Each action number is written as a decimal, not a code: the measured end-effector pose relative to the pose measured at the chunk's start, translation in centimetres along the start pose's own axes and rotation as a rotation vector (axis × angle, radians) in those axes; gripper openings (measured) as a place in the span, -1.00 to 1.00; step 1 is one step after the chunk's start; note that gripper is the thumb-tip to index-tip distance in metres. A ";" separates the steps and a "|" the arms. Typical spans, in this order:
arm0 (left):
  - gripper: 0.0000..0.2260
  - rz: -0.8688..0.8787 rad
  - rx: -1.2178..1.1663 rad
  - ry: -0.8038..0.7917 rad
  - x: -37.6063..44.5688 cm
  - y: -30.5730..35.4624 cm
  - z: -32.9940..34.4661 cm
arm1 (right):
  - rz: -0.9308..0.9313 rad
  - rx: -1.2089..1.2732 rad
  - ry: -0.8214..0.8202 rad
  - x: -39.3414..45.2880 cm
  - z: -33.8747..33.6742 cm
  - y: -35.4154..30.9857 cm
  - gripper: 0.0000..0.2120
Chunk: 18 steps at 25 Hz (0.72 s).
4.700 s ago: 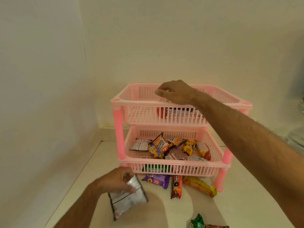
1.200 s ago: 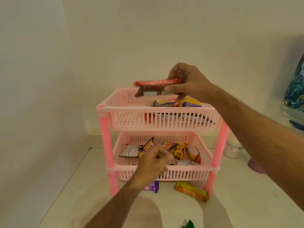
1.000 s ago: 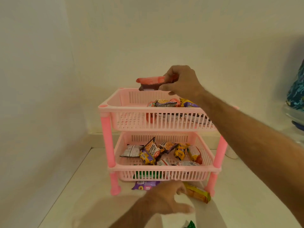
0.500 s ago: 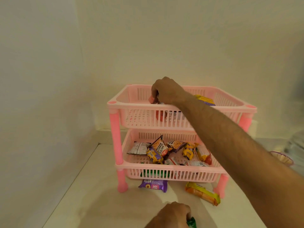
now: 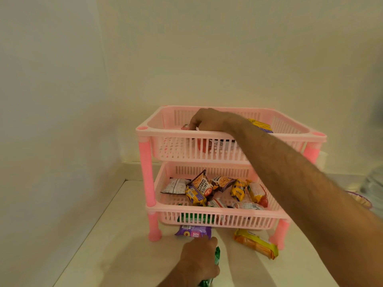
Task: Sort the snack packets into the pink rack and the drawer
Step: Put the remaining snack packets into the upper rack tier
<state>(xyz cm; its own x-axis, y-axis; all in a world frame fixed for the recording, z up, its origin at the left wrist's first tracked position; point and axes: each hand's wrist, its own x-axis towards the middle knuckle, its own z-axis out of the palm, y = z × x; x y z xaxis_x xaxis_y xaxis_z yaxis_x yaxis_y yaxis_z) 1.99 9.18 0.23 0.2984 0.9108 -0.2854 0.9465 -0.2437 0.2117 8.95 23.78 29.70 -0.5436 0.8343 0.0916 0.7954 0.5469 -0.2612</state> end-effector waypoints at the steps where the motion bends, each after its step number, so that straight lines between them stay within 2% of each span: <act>1: -0.50 0.056 0.032 0.040 0.0 0.3 0.2 | 0.015 0.026 0.056 -0.4 -0.1 -0.1 -0.74; 3: -0.52 0.245 0.045 0.149 -0.4 1.5 0.7 | 0.034 0.088 0.180 -1.3 -0.5 0.0 -0.64; 5: -0.53 0.423 -0.049 0.227 -1.2 3.4 1.0 | 0.025 0.123 0.286 -2.7 -1.3 -0.1 -0.63; 7: -0.48 0.507 -0.143 0.183 -1.9 5.8 1.3 | -0.015 0.085 0.420 -4.4 -2.2 -0.1 -0.64; 11: -0.36 0.451 -0.086 -0.120 -2.8 10.8 3.4 | -0.175 0.096 0.774 -9.2 -2.1 0.1 -0.67; 13: -0.38 0.415 -0.036 -0.137 -3.1 12.1 5.2 | -0.242 0.179 0.890 -12.3 -1.3 0.2 -0.70; 15: -0.40 0.368 -0.094 -0.079 -3.4 12.5 6.2 | -0.267 0.259 0.919 -15.4 0.1 0.4 -0.73; 18: -0.30 0.333 -0.327 -0.008 -4.1 11.8 5.7 | -0.199 0.356 0.812 -19.6 3.0 1.4 -0.76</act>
<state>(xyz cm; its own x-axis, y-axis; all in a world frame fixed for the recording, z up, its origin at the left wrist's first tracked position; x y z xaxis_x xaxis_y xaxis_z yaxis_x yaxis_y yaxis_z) 12.62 0.67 -1.46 0.5812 0.7981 -0.1590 0.7109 -0.4028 0.5765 19.94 8.01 24.66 -0.1988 0.5921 0.7810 0.5038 0.7453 -0.4368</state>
